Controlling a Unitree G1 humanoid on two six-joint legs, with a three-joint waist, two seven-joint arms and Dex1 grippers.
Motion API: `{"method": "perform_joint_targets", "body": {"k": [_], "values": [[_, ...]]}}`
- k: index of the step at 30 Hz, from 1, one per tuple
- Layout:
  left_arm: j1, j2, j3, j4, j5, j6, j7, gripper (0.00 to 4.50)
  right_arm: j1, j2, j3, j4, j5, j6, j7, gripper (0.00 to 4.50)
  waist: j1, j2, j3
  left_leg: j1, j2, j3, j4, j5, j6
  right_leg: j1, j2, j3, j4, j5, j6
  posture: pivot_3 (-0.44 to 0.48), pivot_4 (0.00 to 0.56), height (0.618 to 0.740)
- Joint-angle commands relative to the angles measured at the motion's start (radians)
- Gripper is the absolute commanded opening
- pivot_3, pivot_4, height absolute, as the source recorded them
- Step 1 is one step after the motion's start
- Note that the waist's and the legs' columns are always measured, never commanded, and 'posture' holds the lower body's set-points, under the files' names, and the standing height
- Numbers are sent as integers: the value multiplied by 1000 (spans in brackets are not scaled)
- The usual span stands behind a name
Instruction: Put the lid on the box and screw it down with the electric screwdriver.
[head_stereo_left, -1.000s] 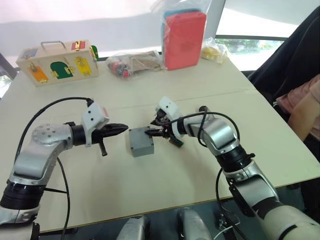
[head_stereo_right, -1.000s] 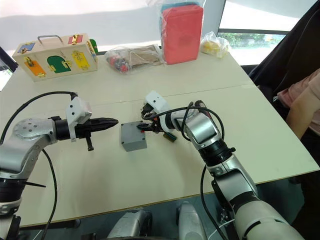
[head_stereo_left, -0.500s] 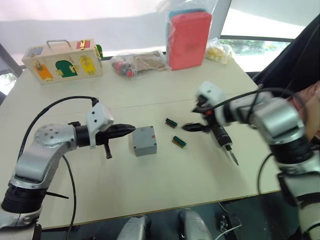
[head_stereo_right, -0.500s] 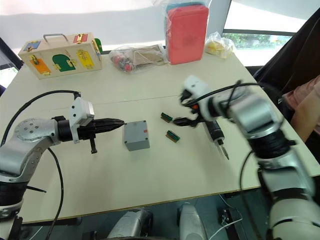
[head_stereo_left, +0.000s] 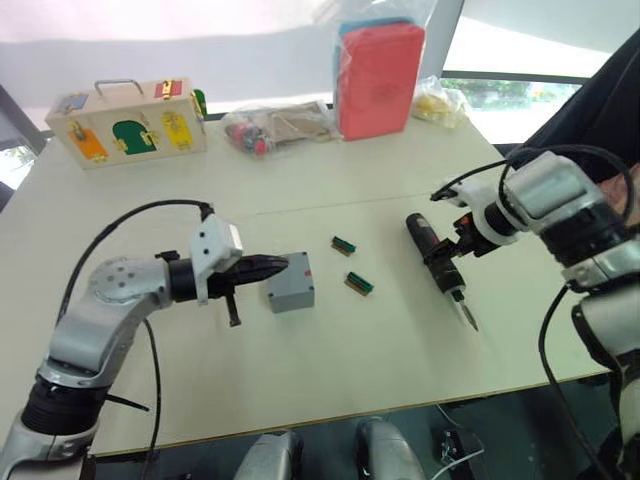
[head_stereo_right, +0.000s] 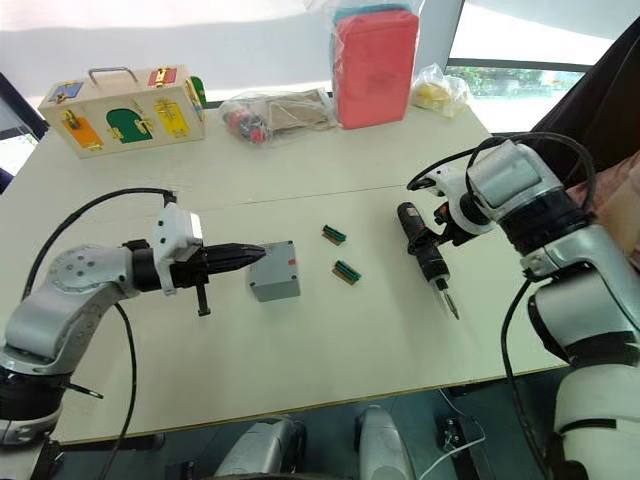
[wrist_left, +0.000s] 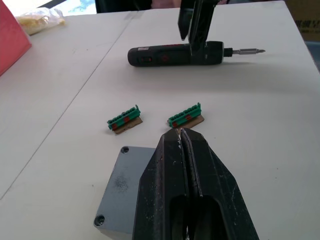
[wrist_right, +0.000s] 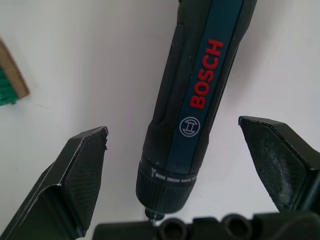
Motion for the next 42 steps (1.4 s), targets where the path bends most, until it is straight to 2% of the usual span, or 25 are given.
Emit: {"method": "perform_joint_targets", "body": {"k": [1, 10, 13, 19, 20, 23, 26, 29, 32, 36, 38, 42], "values": [[-1, -5, 16, -25, -2, -16, 18, 0, -27, 14, 50, 62, -33, -32, 47, 4439, -2, 0, 0, 0, 0, 0, 0, 0, 0, 0, 0, 0, 0, 0, 0, 0, 150, 740], [12, -27, 38, -68, -36, -16, 39, 0, -31, 107, 84, 164, -100, -82, 72, 4439, -8, -1, -1, 1, 0, 0, 0, 0, 0, 0, 1, 0, 1, 0, 0, 0, 150, 740], [22, -24, 41, -80, -45, -14, 40, 0, -24, 122, 104, 174, -125, -104, 98, 3844, -8, -2, -1, 1, 0, 0, 1, 0, 0, 1, 1, 0, 1, 0, 0, 0, 150, 740], [35, -17, 66, -86, -77, -5, 40, 0, -14, 147, 85, 169, -151, -108, 103, 1945, -10, -2, -1, 1, 0, 0, 0, 0, -1, 0, 1, 0, 1, 0, 0, 0, 150, 740], [35, -14, 65, -82, -74, -6, 40, 0, -23, 153, 67, 180, -155, -112, 94, 1805, -11, -2, -1, 1, 0, 0, 0, 0, -1, 0, 1, 0, 1, 0, 0, 0, 150, 740], [27, -5, 59, -60, -58, -12, 35, 0, -70, 168, 2, 203, -165, -126, 60, 1793, -13, -2, -1, 1, 0, 0, 0, 0, -1, 0, 1, 0, 1, 0, 0, 0, 150, 740], [13, 6, 55, -27, -41, -24, 24, 0, -92, 154, -41, 135, -189, -188, 31, 1793, -17, -1, -1, 2, 0, 0, 0, 0, -1, 0, 1, 0, 2, 0, 0, 0, 150, 740], [-8, 13, 55, 9, -35, -30, 7, 0, -77, 114, -101, -51, -170, -241, 45, 1793, -13, 1, 1, -1, 0, 1, -1, 1, -1, -4, 1, 0, 4, 0, 0, 0, 150, 740], [-26, 27, 46, 50, -15, -43, -15, 0, -36, 118, -237, -251, -124, -284, 5, 1793, -10, 1, 1, -13, 0, 1, 1, 1, -2, -19, 1, 0, 13, 0, 0, 0, 150, 740], [-39, 41, 54, 86, -18, -50, -42, 0, 33, 212, -461, -429, -32, -346, -92, 1793, -9, 0, 0, -16, 0, 1, 3, 2, -3, -22, 0, 0, 13, 0, 0, 0, 150, 740], [-60, 40, 47, 114, -11, -44, -47, 0, 90, 309, -582, -514, 7, -467, -192, 1793, -8, 0, 0, -16, 0, 1, 5, 2, -4, -21, 0, 0, 14, 0, 0, 0, 150, 740], [-75, 47, 32, 152, 4, -44, -68, 0, 188, 478, -663, -611, 34, -734, -320, 1793, -7, 0, 0, -16, 0, 0, 8, 2, -4, -20, 0, 0, 16, 0, 0, 0, 150, 740]]}}
